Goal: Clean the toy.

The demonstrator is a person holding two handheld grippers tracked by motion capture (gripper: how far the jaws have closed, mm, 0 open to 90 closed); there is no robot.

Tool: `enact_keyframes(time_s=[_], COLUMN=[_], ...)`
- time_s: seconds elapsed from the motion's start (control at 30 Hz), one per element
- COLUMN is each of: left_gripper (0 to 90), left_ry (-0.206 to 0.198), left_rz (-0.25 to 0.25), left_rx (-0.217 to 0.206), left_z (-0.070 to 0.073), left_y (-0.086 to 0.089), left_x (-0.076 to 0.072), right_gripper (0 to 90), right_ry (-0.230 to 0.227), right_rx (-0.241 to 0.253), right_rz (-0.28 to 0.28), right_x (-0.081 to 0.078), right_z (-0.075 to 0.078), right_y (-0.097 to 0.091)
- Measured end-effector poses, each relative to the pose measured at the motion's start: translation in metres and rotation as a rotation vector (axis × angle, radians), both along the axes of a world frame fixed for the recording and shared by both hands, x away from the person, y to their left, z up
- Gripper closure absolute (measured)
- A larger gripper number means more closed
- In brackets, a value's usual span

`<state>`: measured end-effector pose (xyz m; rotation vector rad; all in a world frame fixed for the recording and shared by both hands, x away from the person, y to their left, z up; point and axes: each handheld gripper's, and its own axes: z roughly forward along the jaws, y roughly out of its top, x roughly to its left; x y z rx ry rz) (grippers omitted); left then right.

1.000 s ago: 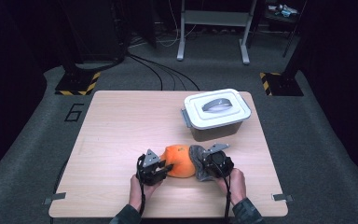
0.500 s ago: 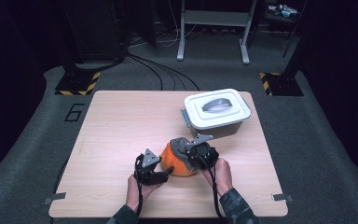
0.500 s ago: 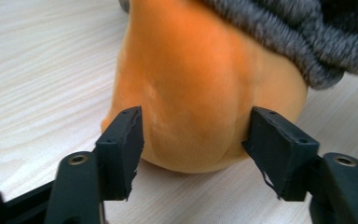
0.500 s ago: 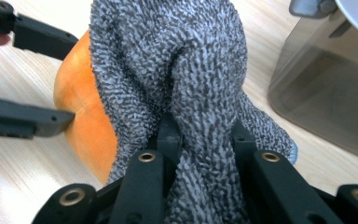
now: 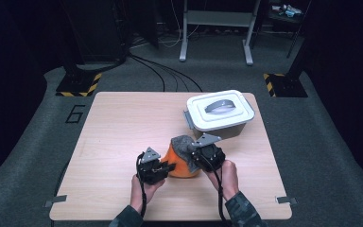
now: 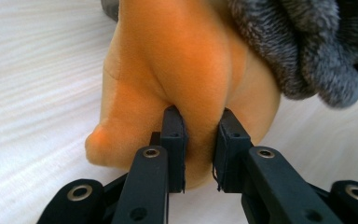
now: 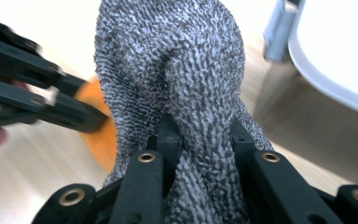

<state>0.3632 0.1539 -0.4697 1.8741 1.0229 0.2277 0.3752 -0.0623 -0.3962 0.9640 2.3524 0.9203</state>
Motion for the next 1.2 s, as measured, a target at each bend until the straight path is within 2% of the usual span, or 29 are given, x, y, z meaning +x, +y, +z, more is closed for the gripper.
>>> enact_keyframes(time_s=[0.07,0.13,0.2,0.23,0.3,0.37,0.4,0.47,0.5,0.53,0.63,0.67,0.7,0.77,0.8,0.83,0.87,0.9,0.97,1.03,1.1,1.17,1.2], left_gripper=[76.4,76.3,76.0,75.7,75.3,75.2,75.0,74.6,73.3,72.0,57.4,52.4,45.9,38.7,39.0,43.3,50.4,57.1,66.9,69.5,69.8,69.7,69.7], left_ry=[0.018,0.027,0.013,0.024,0.012,0.018,0.012,0.002,-0.003,-0.009,-0.050,-0.061,-0.076,-0.074,-0.070,-0.092,-0.096,-0.089,-0.084,-0.074,-0.063,-0.057,-0.055], left_rz=[-0.005,-0.003,0.003,0.010,0.022,0.034,0.036,0.037,0.033,0.024,0.013,0.019,0.003,-0.006,-0.024,-0.030,-0.031,-0.027,-0.006,0.012,0.022,0.030,0.035], left_rx=[-0.014,0.000,0.031,0.027,0.044,0.028,0.042,0.048,0.051,0.055,0.080,0.076,0.073,0.096,0.091,0.109,0.115,0.109,0.117,0.113,0.109,0.109,0.112], left_z=[0.005,0.008,0.005,0.002,-0.003,-0.005,-0.004,-0.006,-0.006,-0.006,-0.005,-0.004,-0.004,-0.006,-0.008,-0.011,-0.013,-0.013,-0.011,-0.009,-0.009,-0.008,-0.008], left_y=[0.000,-0.002,-0.003,-0.003,-0.001,0.000,0.000,0.000,0.000,0.000,0.000,0.001,0.003,0.003,0.002,0.002,0.001,0.000,-0.003,-0.003,-0.003,-0.005,-0.005], left_x=[-0.005,-0.008,-0.009,-0.008,-0.005,-0.004,-0.004,-0.003,-0.003,-0.002,-0.004,-0.005,-0.006,-0.004,-0.003,-0.002,0.000,0.001,0.001,0.001,0.001,0.001,0.000], right_gripper=[72.9,72.9,72.9,72.9,72.9,72.9,72.9,72.9,72.9,72.9,72.9,72.9,72.9,72.9,72.9,72.9,72.9,72.8,72.8,72.7,72.6,72.6,72.6], right_ry=[-0.017,-0.015,0.002,0.017,0.031,0.034,0.056,0.061,0.085,0.091,0.095,0.089,0.093,0.091,0.092,0.093,0.103,0.101,0.092,0.062,0.040,0.031,0.011], right_rx=[0.012,-0.012,-0.038,-0.044,-0.036,-0.048,-0.034,-0.051,-0.036,-0.030,-0.039,-0.038,-0.032,-0.030,-0.027,-0.032,-0.020,-0.019,-0.025,-0.031,-0.010,-0.006,-0.008], right_rz=[0.014,0.042,0.048,0.043,0.031,0.013,-0.019,-0.039,-0.066,-0.077,-0.089,-0.082,-0.077,-0.081,-0.083,-0.080,-0.092,-0.079,-0.079,-0.066,-0.036,-0.008,0.027], right_x=[-0.009,-0.011,-0.006,-0.002,0.003,0.006,0.005,0.005,0.004,0.004,0.003,0.005,0.006,0.009,0.010,0.011,0.012,0.014,0.014,0.012,0.010,0.008,0.010], right_z=[0.006,0.007,-0.002,-0.010,-0.018,-0.023,-0.026,-0.031,-0.039,-0.042,-0.048,-0.049,-0.049,-0.049,-0.049,-0.049,-0.050,-0.049,-0.045,-0.033,-0.019,-0.009,-0.007], right_y=[0.006,0.014,0.019,0.018,0.014,0.006,0.001,-0.014,-0.023,-0.025,-0.025,-0.025,-0.026,-0.025,-0.025,-0.025,-0.025,-0.026,-0.025,-0.023,-0.015,0.001,0.010])
